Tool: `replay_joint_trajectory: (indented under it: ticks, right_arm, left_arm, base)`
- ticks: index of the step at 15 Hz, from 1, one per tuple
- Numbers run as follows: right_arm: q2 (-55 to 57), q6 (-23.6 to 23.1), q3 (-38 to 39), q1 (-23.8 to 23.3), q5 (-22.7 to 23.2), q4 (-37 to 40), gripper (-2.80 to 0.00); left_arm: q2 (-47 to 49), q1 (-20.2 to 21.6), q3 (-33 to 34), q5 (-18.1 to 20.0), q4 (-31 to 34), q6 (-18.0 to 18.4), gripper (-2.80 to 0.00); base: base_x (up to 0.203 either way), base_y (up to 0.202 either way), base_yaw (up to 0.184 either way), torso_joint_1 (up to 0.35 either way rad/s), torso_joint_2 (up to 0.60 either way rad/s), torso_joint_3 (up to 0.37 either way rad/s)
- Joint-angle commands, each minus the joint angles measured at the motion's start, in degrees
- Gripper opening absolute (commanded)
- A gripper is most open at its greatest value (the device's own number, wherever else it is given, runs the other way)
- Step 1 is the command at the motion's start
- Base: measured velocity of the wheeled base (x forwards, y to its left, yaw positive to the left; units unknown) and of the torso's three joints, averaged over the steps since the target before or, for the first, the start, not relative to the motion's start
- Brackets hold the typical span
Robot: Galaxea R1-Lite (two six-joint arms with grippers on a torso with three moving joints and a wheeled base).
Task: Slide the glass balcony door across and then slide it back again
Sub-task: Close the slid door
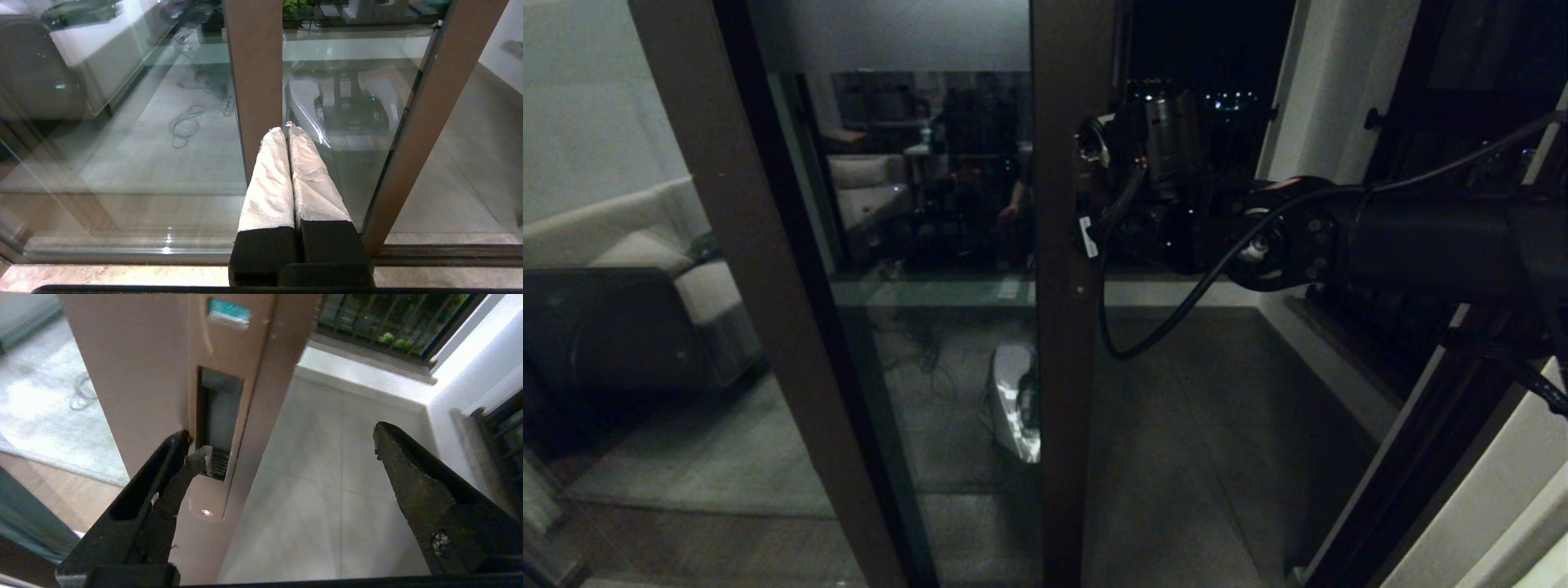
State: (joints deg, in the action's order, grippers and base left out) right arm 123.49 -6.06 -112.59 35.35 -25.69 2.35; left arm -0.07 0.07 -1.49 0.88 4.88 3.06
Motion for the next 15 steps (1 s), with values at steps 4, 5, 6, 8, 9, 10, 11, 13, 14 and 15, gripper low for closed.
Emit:
replay_joint_trajectory:
  ticks: [4, 5, 6, 8, 9, 10, 11, 13, 14, 15]
  right_arm:
    - [0.4, -1.2, 0.0, -2.5, -0.2, -0.3, 0.0]
    - [0.2, -1.3, 0.0, -2.8, -0.2, -0.2, 0.0]
    - [0.0, -1.7, 0.0, -3.3, -0.3, -0.3, 0.0]
    - [-0.4, -1.8, 0.0, -3.7, -0.3, -0.2, 0.0]
    - [-0.4, -1.8, 0.1, -3.8, -0.3, -0.2, 0.0]
    - [-0.3, -1.9, 0.1, -3.9, -0.3, -0.2, 0.0]
    - [-0.3, -2.2, 0.2, -4.0, -0.3, -0.2, 0.0]
    - [-0.4, -2.4, 0.4, -4.1, -0.4, -0.2, 0.0]
    - [-0.4, -2.4, 0.4, -4.1, -0.4, -0.2, 0.0]
    - [-0.4, -2.4, 0.5, -4.4, -0.4, -0.2, 0.0]
  left_arm:
    - [0.0, 0.0, 0.0, 0.0, 0.0, 0.0, -2.8]
    - [0.0, 0.0, 0.0, 0.0, 0.0, 0.0, -2.8]
    - [0.0, 0.0, 0.0, 0.0, 0.0, 0.0, -2.8]
    - [0.0, 0.0, 0.0, 0.0, 0.0, 0.0, -2.8]
    - [0.0, 0.0, 0.0, 0.0, 0.0, 0.0, -2.8]
    - [0.0, 0.0, 0.0, 0.0, 0.0, 0.0, -2.8]
    - [0.0, 0.0, 0.0, 0.0, 0.0, 0.0, -2.8]
    - [0.0, 0.0, 0.0, 0.0, 0.0, 0.0, -2.8]
    - [0.0, 0.0, 0.0, 0.0, 0.0, 0.0, -2.8]
    - [0.0, 0.0, 0.0, 0.0, 0.0, 0.0, -2.8]
  base:
    - [0.0, 0.0, 0.0, 0.0, 0.0, 0.0]
    - [0.0, 0.0, 0.0, 0.0, 0.0, 0.0]
    - [0.0, 0.0, 0.0, 0.0, 0.0, 0.0]
    - [0.0, 0.0, 0.0, 0.0, 0.0, 0.0]
    - [0.0, 0.0, 0.0, 0.0, 0.0, 0.0]
    - [0.0, 0.0, 0.0, 0.0, 0.0, 0.0]
    - [0.0, 0.0, 0.0, 0.0, 0.0, 0.0]
    - [0.0, 0.0, 0.0, 0.0, 0.0, 0.0]
    - [0.0, 0.0, 0.0, 0.0, 0.0, 0.0]
    - [0.0, 0.0, 0.0, 0.0, 0.0, 0.0]
